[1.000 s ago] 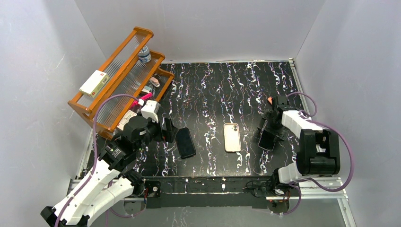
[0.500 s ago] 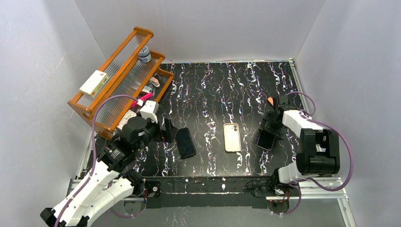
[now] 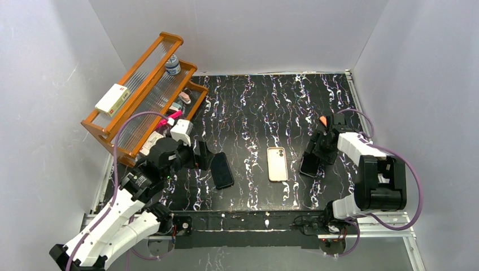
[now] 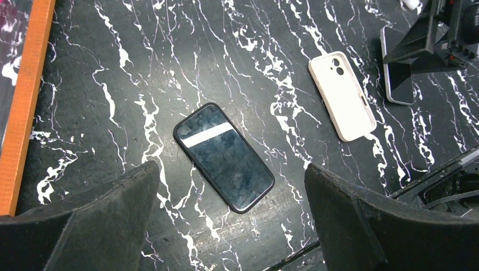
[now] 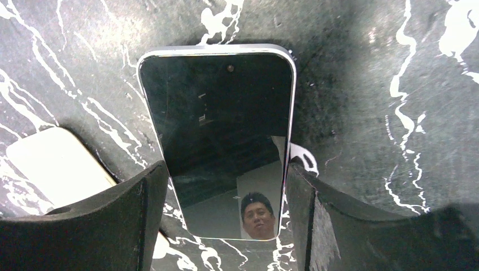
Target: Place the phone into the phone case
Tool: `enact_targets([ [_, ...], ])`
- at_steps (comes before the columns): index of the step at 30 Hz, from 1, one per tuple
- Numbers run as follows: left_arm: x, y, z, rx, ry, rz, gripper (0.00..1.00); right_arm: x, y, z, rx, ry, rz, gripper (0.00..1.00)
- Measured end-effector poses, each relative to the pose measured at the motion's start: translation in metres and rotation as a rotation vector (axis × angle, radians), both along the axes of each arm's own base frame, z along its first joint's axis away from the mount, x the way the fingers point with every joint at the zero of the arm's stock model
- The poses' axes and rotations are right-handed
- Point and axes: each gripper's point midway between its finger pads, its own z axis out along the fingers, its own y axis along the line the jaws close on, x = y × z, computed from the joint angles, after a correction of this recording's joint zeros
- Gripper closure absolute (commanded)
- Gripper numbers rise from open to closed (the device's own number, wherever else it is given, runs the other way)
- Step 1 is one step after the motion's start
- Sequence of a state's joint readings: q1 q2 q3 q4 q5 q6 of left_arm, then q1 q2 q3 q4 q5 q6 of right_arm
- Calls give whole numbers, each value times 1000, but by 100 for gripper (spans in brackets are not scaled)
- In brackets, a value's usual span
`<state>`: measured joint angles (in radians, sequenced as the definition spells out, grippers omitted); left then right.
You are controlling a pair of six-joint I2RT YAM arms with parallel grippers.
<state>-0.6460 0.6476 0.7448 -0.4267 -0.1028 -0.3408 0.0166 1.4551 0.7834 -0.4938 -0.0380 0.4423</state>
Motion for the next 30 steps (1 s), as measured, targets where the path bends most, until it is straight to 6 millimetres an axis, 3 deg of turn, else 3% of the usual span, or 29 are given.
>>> enact_targets([
  [12, 6, -16, -26, 5, 125, -6, 2, -18, 38, 6, 62, 22, 95, 54],
  [30, 5, -44, -46, -60, 262, -53, 2, -22, 144, 42, 144, -126, 361, 55],
])
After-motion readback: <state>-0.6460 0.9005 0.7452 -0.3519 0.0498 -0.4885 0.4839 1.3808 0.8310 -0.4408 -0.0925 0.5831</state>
